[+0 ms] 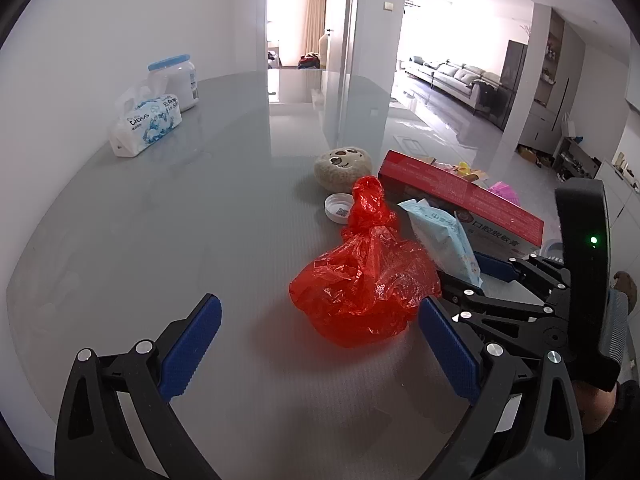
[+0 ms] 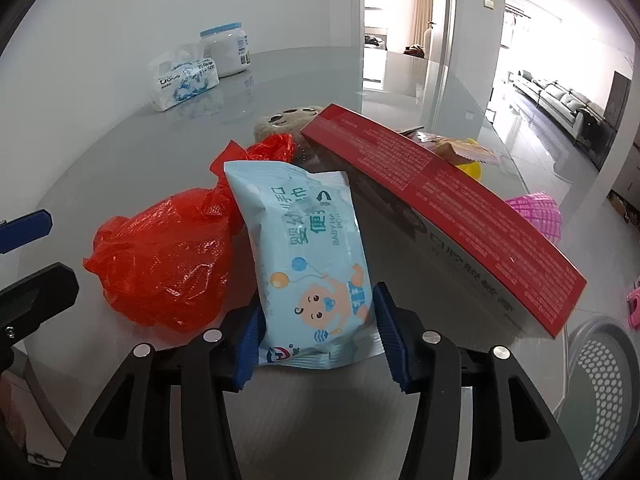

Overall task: Collect trash
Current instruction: 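Grasp the red plastic bag with the left tool while the right tool lifts the wipes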

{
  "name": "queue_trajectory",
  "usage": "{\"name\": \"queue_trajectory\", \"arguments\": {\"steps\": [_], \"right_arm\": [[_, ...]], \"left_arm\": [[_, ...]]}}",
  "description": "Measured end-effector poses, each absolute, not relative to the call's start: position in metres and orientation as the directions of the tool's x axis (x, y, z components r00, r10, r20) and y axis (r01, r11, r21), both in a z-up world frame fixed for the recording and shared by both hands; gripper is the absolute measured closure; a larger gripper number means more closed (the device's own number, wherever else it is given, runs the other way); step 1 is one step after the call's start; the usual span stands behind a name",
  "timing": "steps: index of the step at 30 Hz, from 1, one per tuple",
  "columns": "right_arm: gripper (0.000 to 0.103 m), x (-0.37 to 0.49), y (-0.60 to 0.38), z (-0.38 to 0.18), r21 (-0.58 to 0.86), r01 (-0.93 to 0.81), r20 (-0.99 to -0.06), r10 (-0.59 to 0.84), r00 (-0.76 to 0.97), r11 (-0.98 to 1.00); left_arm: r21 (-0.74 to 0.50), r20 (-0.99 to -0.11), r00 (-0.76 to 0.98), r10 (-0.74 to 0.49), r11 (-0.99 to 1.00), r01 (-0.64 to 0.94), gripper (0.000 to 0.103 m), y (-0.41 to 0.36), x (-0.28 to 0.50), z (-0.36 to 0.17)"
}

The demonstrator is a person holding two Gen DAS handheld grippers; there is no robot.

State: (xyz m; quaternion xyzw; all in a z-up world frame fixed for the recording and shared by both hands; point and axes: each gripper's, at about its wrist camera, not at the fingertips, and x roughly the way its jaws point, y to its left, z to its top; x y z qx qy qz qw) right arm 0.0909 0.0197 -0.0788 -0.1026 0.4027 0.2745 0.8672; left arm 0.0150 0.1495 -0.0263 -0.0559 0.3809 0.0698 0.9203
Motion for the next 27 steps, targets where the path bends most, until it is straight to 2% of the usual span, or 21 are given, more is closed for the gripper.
{"name": "queue_trajectory", "arguments": {"steps": [11, 21, 23, 26, 27], "right_arm": [[0.053, 0.048, -0.036, -0.064, 0.136, -0.424, -0.716, 0.384, 0.583, 0.896], [0.053, 0.021, -0.079, -0.066, 0.200, -0.362, -0.710, 0.389, 0.587, 0.910], [0.053, 0.019, -0.083, -0.068, 0.208, -0.357, -0.711, 0.391, 0.584, 0.911], [0.053, 0.018, -0.087, -0.069, 0.218, -0.353, -0.708, 0.397, 0.584, 0.910], [0.053, 0.017, -0.088, -0.068, 0.223, -0.354, -0.705, 0.401, 0.585, 0.908]], "left_arm": [[-0.089, -0.718, 0.696, 0.017, 0.989, -0.116, 0.006, 0.133, 0.038, -0.036], [-0.068, -0.740, 0.673, 0.020, 0.992, -0.104, 0.008, 0.118, 0.059, -0.061], [-0.048, -0.736, 0.677, 0.026, 0.995, -0.091, 0.017, 0.114, 0.058, -0.061], [-0.042, -0.743, 0.669, 0.018, 0.996, -0.074, 0.040, 0.110, 0.059, -0.062], [-0.046, -0.746, 0.665, 0.012, 0.997, -0.069, 0.044, 0.109, 0.059, -0.062]]}}
